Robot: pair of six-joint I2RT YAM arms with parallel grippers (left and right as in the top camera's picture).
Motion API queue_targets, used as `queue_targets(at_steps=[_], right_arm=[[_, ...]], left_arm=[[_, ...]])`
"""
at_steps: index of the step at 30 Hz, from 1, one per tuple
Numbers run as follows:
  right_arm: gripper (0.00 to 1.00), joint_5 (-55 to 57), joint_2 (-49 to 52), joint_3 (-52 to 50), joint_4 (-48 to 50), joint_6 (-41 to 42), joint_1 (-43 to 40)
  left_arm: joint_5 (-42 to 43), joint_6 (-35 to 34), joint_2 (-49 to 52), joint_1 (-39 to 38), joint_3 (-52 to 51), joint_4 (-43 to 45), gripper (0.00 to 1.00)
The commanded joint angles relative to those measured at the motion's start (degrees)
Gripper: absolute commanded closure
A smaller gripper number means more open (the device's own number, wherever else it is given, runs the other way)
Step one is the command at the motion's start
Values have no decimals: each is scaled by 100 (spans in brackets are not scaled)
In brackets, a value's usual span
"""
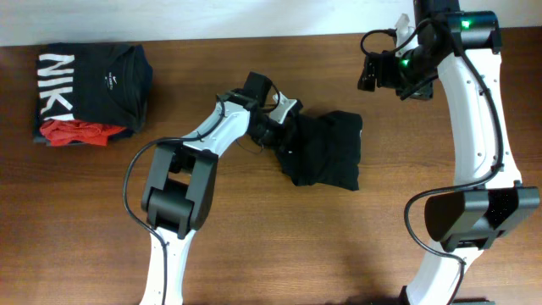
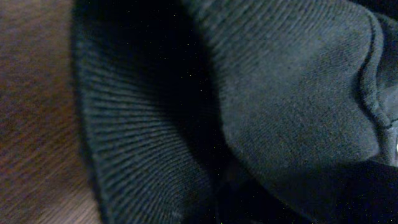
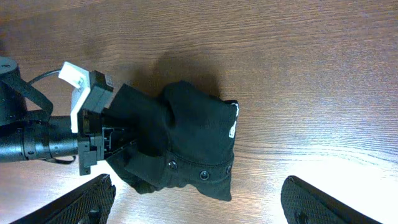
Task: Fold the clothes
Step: 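Grasp the folded black bundle with the left gripper and lift it, then carry the bundle to the top-left clothes stack and place it on top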
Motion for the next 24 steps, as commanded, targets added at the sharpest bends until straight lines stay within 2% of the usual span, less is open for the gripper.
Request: queue_targets(at_steps=[1,6,11,14,19,21,24], right_arm=[[10,278,-52,48,-74,-61,-11],[10,367,-52,48,-92,-61,-11],[10,367,-50,48,-72,-61,-9],[10,367,-50,48,-72,-61,-9],[10,365,-52,42,-79,-59,-9],[10,365,-50,37,-94,-61,-9],[10,365,-50,15,-94,-59,-9]], left_arm=[[79,-138,-142,404,597,-479,99],[-22,-68,-697,1064,1703,-1521,99],[-955,-22,-990,1558,2610,-2258,99],[-1263,-2,-1038,1805,3108,-2455,99],[-1305,0,-1038,2234,3700,-2459,99],[-1303,160,-1038,2835,3919,-2511,99],[-1300,343,-1038,3335,3919,-2479,99]])
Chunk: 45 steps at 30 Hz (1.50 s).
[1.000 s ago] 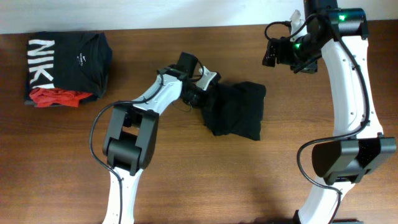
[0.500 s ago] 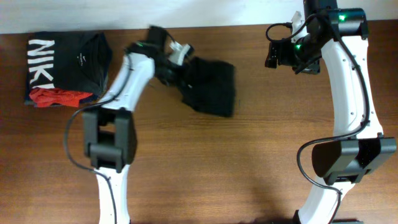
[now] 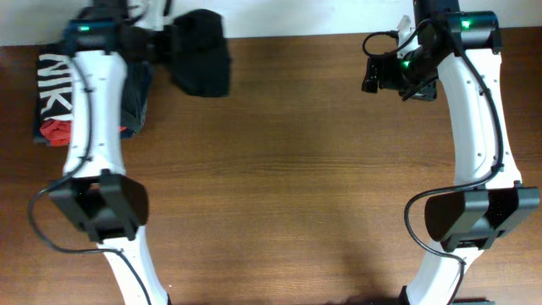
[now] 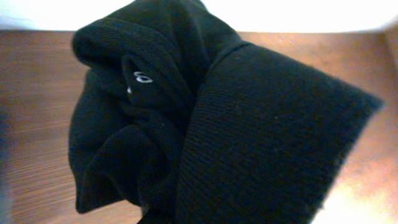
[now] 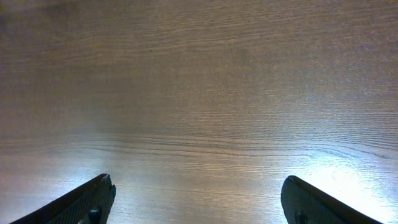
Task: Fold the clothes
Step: 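Carry the bundle to the top-left clothes stack and place it on top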
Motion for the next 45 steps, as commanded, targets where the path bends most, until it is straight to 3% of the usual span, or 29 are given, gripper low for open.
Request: queue_targets(at_steps=[1,9,13,18,23,34,45], right_arm=[[10,70,-50,9,-20,-37,-9],[10,22,-50,-22,-44,-13,-2],[10,-17,-50,-22,-39,52,2],[10,-17,-50,-22,-50,52,4],[10,-17,-50,-22,-52,52,46],[10,-17,-50,-22,-72,96,116],[10,-17,-50,-22,-146,225,116]], left_arm=[[7,378,-273,807,197,109,99],[354,420,-269,1996,197,560,99],[354,496,-269,2059,197,699,99],[387,118,-269,2059,197,1187,99],[1172,133,-267,1945,197,1611,100],[1644,1574,184,1965,197,1283,100],[1661,1613,1163,2411,197,1556,100]])
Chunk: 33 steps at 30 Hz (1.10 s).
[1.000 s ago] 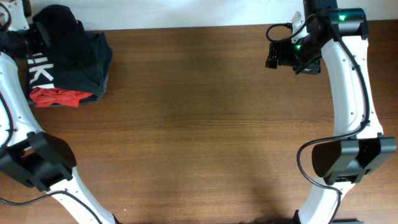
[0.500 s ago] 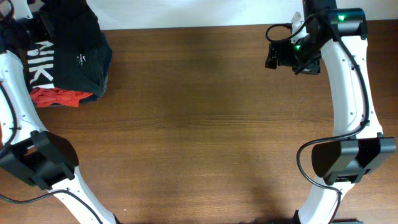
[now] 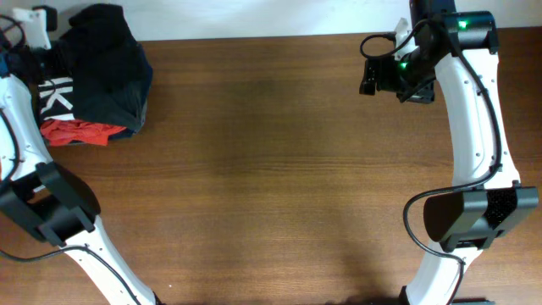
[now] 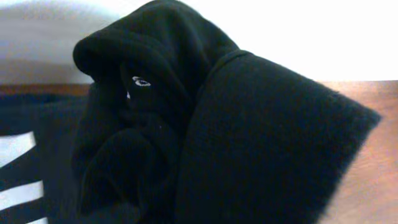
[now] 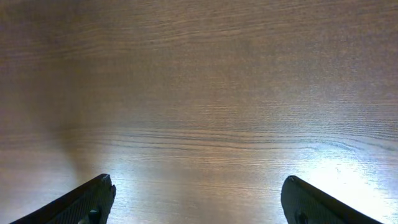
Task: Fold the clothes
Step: 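Carry the bundle to the top-left clothes stack and place it on top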
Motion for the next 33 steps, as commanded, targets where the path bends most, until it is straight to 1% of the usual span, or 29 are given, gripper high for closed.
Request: queue_targets(at_steps=[1,9,14,15,16,17,18,20,23,24,29,33], right_arm=[[10,-13,-50,-20,-17,146,44],[10,-11,-50,-20,24,208,142],[10,-11,-50,-20,151,208,297],[10,-11,-50,-20,173,208,319],[10,-9,-50,-20,179,208,334],[10,-9,-50,-20,197,208,339],[10,-9,-50,-20,201,208,339],[10,-9,-50,-22,201,208,337],[10,-9,-50,-20,199,205,337],[10,-7,-50,-20,201,205,337],[10,35,-50,-20,214,205,337],[10,35,-50,-20,243,205,337]], left_arm=[[227,131,229,125,162,177,100],[-214,83,299,459,162,345,100],[-229,24,299,807,162,323,100],[-229,24,299,879,162,286,93],[-229,24,299,909,162,267,81],[-229,24,299,938,162,256,44],[-229,24,299,975,162,243,1],[-229,-144,299,1029,162,271,1],[-225,-691,297,1132,162,382,1],[-225,-767,297,1147,162,411,1],[-175,-861,278,1172,280,409,1],[289,-883,234,1167,695,387,1]])
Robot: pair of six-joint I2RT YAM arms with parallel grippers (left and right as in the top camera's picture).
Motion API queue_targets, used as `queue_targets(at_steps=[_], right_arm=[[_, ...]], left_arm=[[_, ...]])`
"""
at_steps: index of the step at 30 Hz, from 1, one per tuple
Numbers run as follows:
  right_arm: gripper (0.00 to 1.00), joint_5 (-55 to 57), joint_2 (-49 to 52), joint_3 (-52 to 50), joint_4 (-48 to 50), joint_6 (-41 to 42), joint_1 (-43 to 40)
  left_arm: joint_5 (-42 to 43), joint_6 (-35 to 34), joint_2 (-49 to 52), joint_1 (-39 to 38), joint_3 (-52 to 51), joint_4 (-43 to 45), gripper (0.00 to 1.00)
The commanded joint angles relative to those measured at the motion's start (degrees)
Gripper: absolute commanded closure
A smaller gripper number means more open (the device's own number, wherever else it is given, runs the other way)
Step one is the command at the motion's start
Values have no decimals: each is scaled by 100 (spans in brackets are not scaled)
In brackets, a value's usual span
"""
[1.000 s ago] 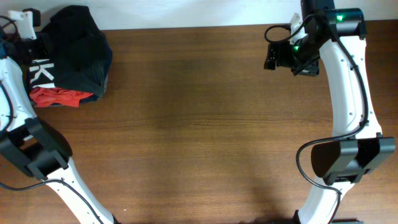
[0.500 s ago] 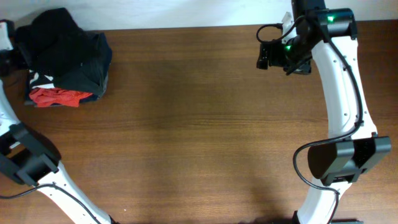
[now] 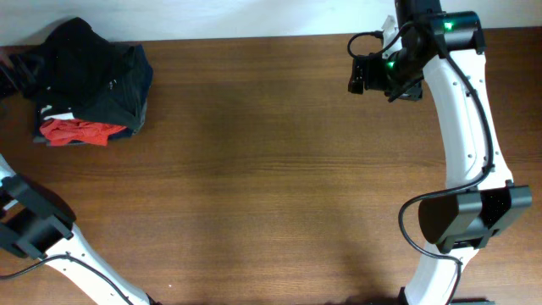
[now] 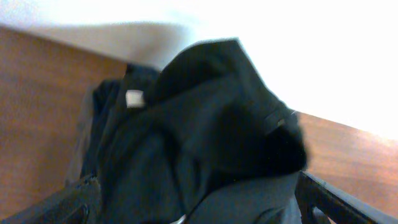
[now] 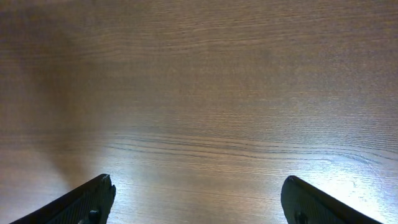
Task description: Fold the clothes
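The black garment (image 3: 89, 51) lies bunched on top of the clothes pile (image 3: 127, 89) at the table's back left corner. It fills the left wrist view (image 4: 211, 124), a small white tag showing on it. My left gripper (image 3: 19, 69) sits just left of the pile, open, its fingertips (image 4: 84, 194) spread wide at either side of the cloth and nothing held between them (image 4: 199, 214). My right gripper (image 3: 373, 74) hangs at the back right, open over bare wood (image 5: 199, 205).
A red garment (image 3: 72, 131) sticks out of the pile's front under the dark ones. The wooden table (image 3: 279, 186) stretches between the two arms. A white wall edge runs along the back (image 3: 254, 17).
My left gripper was shut on the black garment above the pile; now it is open and farther left, and the garment rests on the pile. The right gripper is slightly farther left.
My left gripper was at the folded black garment in the table's middle. Then it held the garment at the back left beside the pile, then over the pile. Now the garment lies on the pile and the gripper is open. The right arm stayed at the back right.
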Motion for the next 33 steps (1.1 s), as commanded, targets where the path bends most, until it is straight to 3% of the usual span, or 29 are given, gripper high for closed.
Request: queue_targets(at_steps=[1,6,8,11,12,13,17,21,26,33], right_arm=[[10,39,-50,-20,17,59,35],[10,96,-50,-20,107,59,35],[10,94,-50,-20,197,59,35],[10,96,-50,-20,208,59,35],[10,96,-50,-20,205,57,35],[10,96,-50,-20,205,55,35],[10,96,-50,-20,210,55,35],[10,94,-50,-20,203,57,35],[10,98,-50,-20,210,26,35],[10,98,-50,-20,208,13,35]], left_arm=[[549,-236,-57,31,723,-46,1],[1097,-140,-61,-190,1493,-365,1],[999,372,-61,-538,1517,-483,1],[-184,848,-55,-1091,1453,-813,1],[-1047,981,-44,-1379,1408,-866,1],[-1805,981,-37,-1628,1344,-793,1],[-3421,977,120,-2253,1268,-240,1],[-3891,883,321,-2472,1268,111,1],[-4544,-98,433,-2387,1268,114,1],[-5169,-339,800,-2308,1257,-293,1]])
